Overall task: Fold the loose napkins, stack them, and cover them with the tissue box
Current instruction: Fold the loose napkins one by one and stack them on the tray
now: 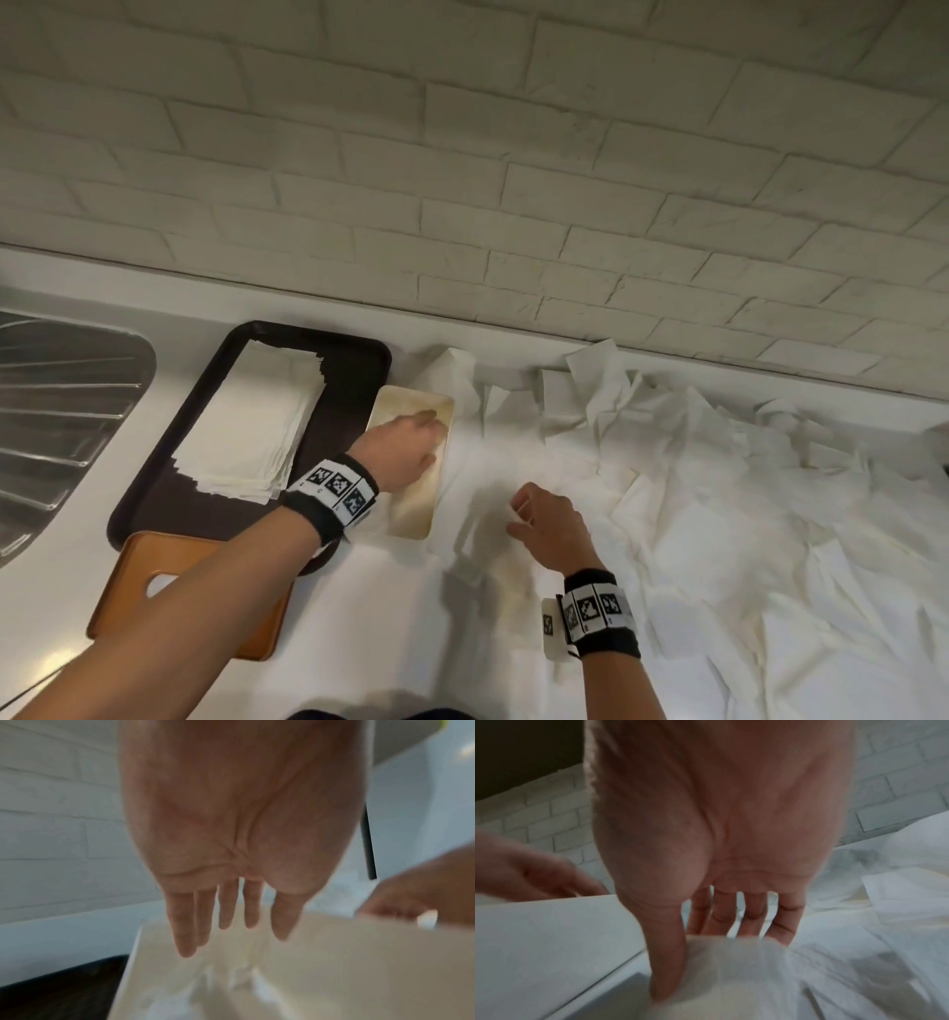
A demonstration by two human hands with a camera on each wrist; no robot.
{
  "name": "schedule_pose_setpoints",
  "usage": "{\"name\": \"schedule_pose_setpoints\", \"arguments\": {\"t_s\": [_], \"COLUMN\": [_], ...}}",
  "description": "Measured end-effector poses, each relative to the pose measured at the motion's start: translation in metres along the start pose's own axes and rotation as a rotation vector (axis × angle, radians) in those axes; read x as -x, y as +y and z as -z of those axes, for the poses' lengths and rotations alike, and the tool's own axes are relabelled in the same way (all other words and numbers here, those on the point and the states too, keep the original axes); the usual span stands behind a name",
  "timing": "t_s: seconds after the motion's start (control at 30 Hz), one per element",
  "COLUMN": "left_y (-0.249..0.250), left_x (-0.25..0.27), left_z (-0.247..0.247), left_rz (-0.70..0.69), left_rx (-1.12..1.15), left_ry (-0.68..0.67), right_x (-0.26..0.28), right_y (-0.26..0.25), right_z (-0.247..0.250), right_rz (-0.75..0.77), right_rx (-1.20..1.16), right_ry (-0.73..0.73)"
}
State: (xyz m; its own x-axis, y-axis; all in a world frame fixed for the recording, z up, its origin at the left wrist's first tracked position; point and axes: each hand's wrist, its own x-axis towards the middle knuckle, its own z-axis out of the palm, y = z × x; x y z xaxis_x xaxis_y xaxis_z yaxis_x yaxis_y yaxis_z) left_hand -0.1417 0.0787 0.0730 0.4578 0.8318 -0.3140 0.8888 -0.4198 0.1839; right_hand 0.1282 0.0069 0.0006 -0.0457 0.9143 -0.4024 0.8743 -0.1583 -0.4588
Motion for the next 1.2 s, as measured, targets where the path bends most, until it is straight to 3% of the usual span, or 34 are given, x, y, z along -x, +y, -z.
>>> {"name": "schedule_pose_setpoints", "arguments": {"t_s": [0.07, 0.1, 0.17, 0.23, 0.3, 0.37, 0.47, 0.6, 0.7, 0.87, 0.97, 1.07, 1.2], "left_y": [0.01, 0.014, 0.027, 0.037, 0.041, 0.041, 0.03, 0.004, -0.019, -0.042, -0.051, -0.053, -0.053], "left_x": [0.012, 0.019, 0.038, 0.053, 0.061, 0.07, 0.08, 0.097, 0.119, 0.138, 0.123, 0.107, 0.087], "left_z": [0.012, 0.018, 0.03, 0.032, 0.028, 0.026, 0.018, 0.005, -0.001, -0.027, -0.049, -0.064, -0.064], "left_rz": [0.0, -0.031, -0.131, -0.179, -0.164, -0.115, -0.069, -0.035, -0.062, -0.01, -0.048, -0.09, -0.023], "left_rx": [0.229, 0.4, 0.749, 0.928, 1.012, 1.07, 1.078, 1.213, 1.059, 0.758, 0.542, 0.333, 0.195], "left_ry": [0.218, 0.259, 0.209, 0.144, 0.25, 0.453, 0.669, 0.756, 0.761, 0.696, 0.525, 0.392, 0.309], "right_x": [0.007, 0.012, 0.027, 0.041, 0.049, 0.05, 0.047, 0.023, -0.006, -0.071, -0.104, -0.116, -0.118], "right_y": [-0.005, -0.011, -0.029, -0.053, -0.073, -0.085, -0.099, -0.108, -0.119, -0.142, -0.163, -0.177, -0.177], "right_z": [0.011, 0.02, 0.042, 0.065, 0.085, 0.094, 0.091, 0.068, 0.059, 0.049, 0.036, 0.019, -0.008], "right_rz": [0.105, 0.188, 0.35, 0.44, 0.445, 0.412, 0.332, 0.295, 0.248, 0.281, 0.334, 0.423, 0.444], "right_rx": [-0.106, -0.147, -0.243, -0.335, -0.431, -0.615, -0.829, -0.866, -0.915, -0.517, -0.082, 0.326, 0.627], "right_ry": [0.026, 0.058, 0.124, 0.188, 0.279, 0.307, 0.151, 0.03, 0.047, 0.06, 0.048, 0.009, 0.076]}}
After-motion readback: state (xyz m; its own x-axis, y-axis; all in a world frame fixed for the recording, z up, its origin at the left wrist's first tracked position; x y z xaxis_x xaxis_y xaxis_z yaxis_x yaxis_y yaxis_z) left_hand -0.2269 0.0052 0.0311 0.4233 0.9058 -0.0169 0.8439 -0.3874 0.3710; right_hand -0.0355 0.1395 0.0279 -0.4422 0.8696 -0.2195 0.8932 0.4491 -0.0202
